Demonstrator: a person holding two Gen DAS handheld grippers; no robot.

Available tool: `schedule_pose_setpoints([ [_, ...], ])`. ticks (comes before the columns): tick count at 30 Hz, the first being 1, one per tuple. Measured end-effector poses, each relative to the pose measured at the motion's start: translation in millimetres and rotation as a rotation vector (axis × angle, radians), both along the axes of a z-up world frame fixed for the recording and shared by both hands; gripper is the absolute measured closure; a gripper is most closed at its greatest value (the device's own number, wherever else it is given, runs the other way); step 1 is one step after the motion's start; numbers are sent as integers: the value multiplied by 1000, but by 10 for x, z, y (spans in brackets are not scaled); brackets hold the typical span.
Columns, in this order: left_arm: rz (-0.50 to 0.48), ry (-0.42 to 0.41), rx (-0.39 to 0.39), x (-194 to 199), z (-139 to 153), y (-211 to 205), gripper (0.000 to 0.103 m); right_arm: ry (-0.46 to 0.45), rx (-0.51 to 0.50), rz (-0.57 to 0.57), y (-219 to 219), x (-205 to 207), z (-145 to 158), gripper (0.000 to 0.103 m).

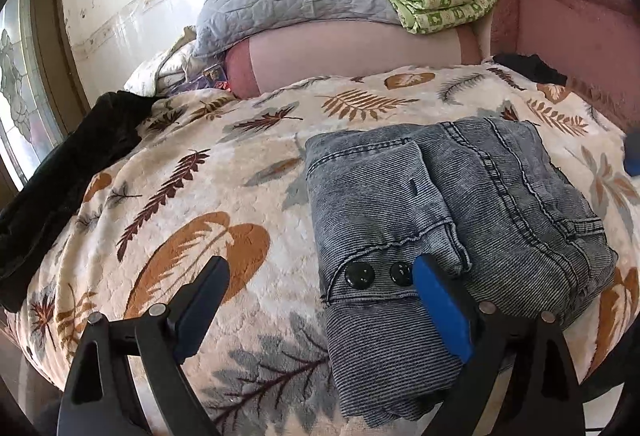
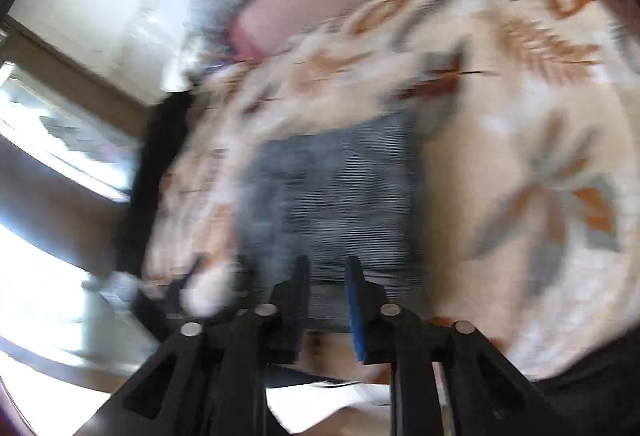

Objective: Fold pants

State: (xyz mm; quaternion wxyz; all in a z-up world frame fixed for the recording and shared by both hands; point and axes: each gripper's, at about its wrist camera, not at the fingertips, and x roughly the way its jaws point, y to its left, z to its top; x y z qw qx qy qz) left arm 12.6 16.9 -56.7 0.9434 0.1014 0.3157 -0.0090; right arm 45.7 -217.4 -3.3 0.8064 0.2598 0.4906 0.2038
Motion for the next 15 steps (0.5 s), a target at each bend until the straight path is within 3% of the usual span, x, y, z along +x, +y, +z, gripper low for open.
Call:
schedule_pose_setpoints([
  [2, -2, -6, 8, -25, 3, -23, 10, 33, 76, 43, 152, 99, -110, 65],
  [4, -4, -6, 3, -29, -5, -11, 10, 126, 29, 85, 315, 238, -462, 64],
  [5, -11, -5, -6, -31, 6, 3, 10, 183, -34, 100, 356, 267, -674, 68],
  [6, -18, -1, -13, -36, 24, 14, 10, 181, -35, 95, 316, 258, -827, 82],
  [8, -35, -32, -42, -103, 143, 70, 10, 198, 8, 82, 205, 237, -787, 83],
  [11, 33, -170, -106, -222, 351, 218, 10, 185, -81, 121, 280, 214, -697, 80],
  [13, 41, -98, -101, -97, 285, 222, 10, 185, -115, 123, 333, 215, -670, 78],
  [14, 16, 15, -52, 30, 110, 147, 10, 201, -128, 134, 357, 253, -641, 77],
  [15, 13, 53, -5, 73, -38, 82, 9, 223, -147, 145, 375, 280, -586, 76],
])
